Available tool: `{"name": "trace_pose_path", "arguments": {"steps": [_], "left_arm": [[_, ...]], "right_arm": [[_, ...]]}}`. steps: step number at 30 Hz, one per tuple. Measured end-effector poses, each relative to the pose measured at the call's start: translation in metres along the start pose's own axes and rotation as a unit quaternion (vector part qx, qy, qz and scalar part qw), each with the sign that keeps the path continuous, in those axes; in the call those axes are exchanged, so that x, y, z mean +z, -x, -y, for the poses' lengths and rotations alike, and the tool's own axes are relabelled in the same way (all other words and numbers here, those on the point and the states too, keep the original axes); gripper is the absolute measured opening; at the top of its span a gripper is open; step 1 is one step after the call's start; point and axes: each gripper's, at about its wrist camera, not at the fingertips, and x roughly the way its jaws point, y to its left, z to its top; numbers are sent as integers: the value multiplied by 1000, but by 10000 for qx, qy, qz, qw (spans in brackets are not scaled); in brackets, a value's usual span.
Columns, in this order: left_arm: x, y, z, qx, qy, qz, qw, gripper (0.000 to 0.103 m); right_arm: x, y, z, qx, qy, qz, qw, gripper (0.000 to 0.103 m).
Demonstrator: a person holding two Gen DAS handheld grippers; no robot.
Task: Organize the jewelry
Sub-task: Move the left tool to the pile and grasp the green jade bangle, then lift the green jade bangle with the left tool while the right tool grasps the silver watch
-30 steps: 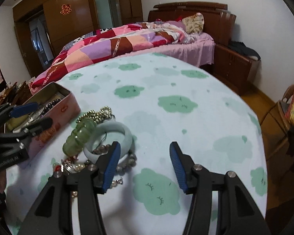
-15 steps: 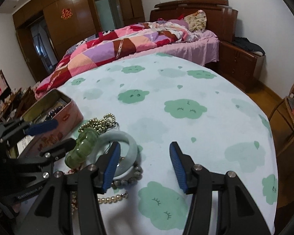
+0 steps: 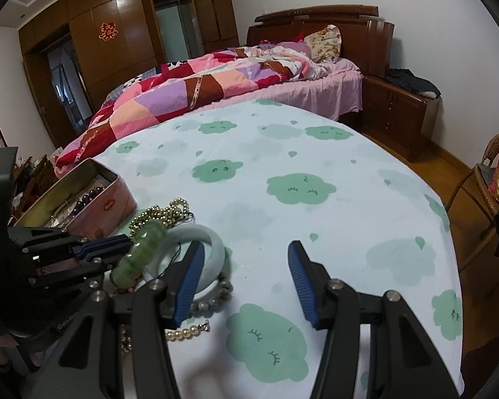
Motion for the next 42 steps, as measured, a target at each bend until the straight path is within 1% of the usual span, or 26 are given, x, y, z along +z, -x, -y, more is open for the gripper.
{"name": "trace_pose_path", "arguments": {"steps": [4,8,10,13,15,20,22,26,29,31,33,37,39,42], "left_arm": [[0,17,-2,-28,46,210,9998,3],[2,40,-8,-5,139,489,9987,3],[3,49,-12,33,192,587,9981,3],[2,57,-17,5,271,649,9975,3],[0,59,-19,-24,312,669,9973,3],[-1,68,-21,-57,361,766,9964,3],[0,71,-23,-34,366,811,9960,3],[0,73,-28,-21,444,841,9955,3],[-1,74,-31,-19,494,845,9952,3],[-1,75,-32,-18,521,852,9950,3],[-2,76,-34,-18,539,863,9948,3],[-2,79,-37,1,581,893,9943,3],[-2,83,-39,24,606,931,9938,3],[-2,89,-42,46,652,992,9929,3]], "right_arm": [[-2,5,-2,68,21,-8,10000,56],[-13,11,-17,335,285,-165,9989,56],[-18,18,-27,538,482,-190,9972,56],[-22,24,-40,789,727,-219,9940,55],[-23,20,-47,886,869,-323,9917,55],[-29,9,-60,1008,1122,-545,9871,55],[-30,3,-64,1004,1242,-636,9851,48],[-28,-3,-67,1013,1298,-678,9840,48],[-29,-6,-66,1179,1216,-763,9826,44],[-31,-9,-65,1334,1159,-895,9802,31],[-35,-11,-69,1297,1214,-942,9796,25],[-38,-7,-76,1167,1362,-870,9799,12],[-39,-2,-78,1068,1439,-790,9806,12],[-36,5,-80,1064,1428,-650,9819,12]]}}
